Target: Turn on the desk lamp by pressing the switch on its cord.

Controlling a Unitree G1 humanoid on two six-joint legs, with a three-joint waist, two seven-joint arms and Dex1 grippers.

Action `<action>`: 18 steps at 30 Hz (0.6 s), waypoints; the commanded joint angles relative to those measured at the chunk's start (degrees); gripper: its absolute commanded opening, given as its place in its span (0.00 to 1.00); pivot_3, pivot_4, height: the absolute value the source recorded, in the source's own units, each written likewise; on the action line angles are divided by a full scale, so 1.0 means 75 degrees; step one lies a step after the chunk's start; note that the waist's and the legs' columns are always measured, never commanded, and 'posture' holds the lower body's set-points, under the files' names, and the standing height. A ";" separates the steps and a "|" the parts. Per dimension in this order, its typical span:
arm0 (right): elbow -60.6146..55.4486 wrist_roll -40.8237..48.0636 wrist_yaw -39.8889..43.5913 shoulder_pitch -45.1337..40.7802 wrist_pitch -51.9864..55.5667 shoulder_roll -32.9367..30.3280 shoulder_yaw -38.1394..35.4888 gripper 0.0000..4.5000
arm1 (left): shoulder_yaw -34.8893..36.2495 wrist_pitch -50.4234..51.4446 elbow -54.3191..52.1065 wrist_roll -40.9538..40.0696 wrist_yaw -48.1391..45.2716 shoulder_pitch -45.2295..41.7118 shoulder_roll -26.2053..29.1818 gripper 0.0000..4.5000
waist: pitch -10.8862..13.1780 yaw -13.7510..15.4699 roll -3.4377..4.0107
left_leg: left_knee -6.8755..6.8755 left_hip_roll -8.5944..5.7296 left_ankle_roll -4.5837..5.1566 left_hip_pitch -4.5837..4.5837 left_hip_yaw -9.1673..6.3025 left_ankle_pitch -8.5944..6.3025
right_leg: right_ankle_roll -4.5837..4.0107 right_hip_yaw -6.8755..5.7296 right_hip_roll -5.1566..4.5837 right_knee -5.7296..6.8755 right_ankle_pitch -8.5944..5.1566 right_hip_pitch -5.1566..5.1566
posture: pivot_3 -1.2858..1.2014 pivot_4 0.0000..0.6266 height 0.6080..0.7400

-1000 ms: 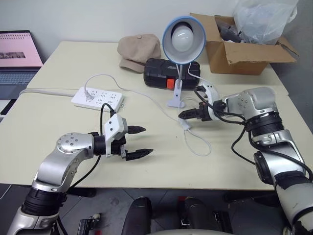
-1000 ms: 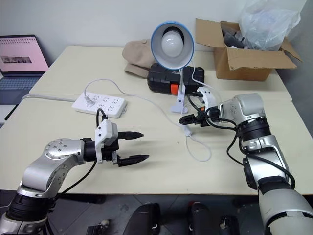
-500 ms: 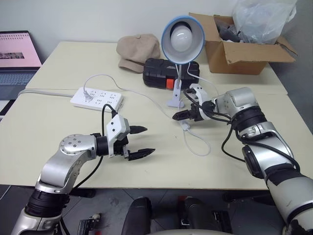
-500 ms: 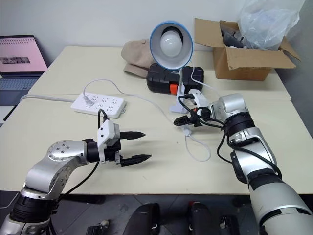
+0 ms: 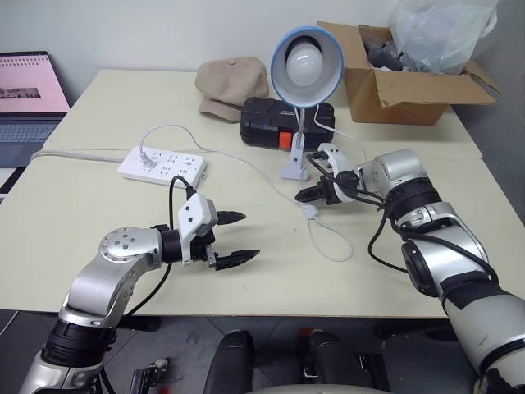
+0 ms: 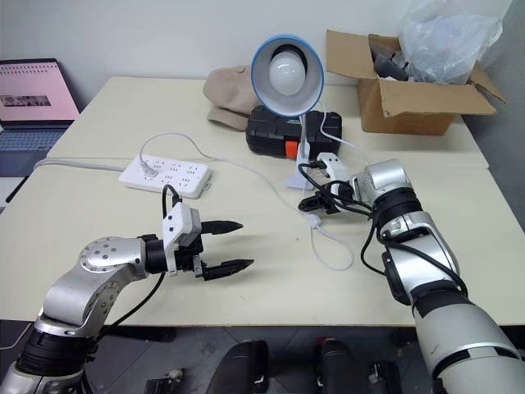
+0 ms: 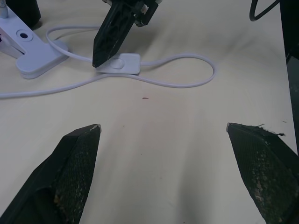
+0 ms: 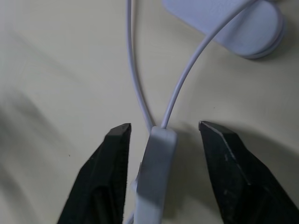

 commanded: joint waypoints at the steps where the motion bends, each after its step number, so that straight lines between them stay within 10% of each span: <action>1: -0.0001 -0.0073 0.0111 -0.0250 -0.0098 0.0007 -0.0244 0.30 | 0.0047 -0.0135 -0.0262 0.0000 0.0041 -0.0041 -0.0033 1.00 | 0.0000 0.0000 0.0000 | 0.0000 0.0000 0.0000 0.0000 0.0000 0.0000 | 0.0000 0.0000 0.0000 0.0000 0.0000 0.0000 | 0.52 0.24 1.00; 6: -0.0109 -0.0029 0.0143 -0.0299 0.0068 -0.0057 -0.0447 0.10 | 0.0068 -0.0133 -0.0130 -0.0001 0.0036 -0.0165 -0.0048 1.00 | 0.0000 -0.0001 0.0000 | 0.0000 0.0000 0.0000 0.0000 0.0001 0.0000 | 0.0000 0.0000 0.0000 0.0000 0.0000 0.0000 | 0.52 0.24 1.00; 18: -0.3256 0.1294 0.0206 0.0655 0.0655 -0.0643 -0.2184 0.08 | 0.0463 0.1666 0.0250 -0.1520 0.0360 -0.1506 -0.0661 1.00 | 0.0001 0.0042 0.0001 | 0.0004 -0.0003 0.0000 -0.0017 -0.0007 0.0000 | 0.0002 -0.0008 -0.0001 -0.0003 0.0000 -0.0005 | 0.52 0.24 1.00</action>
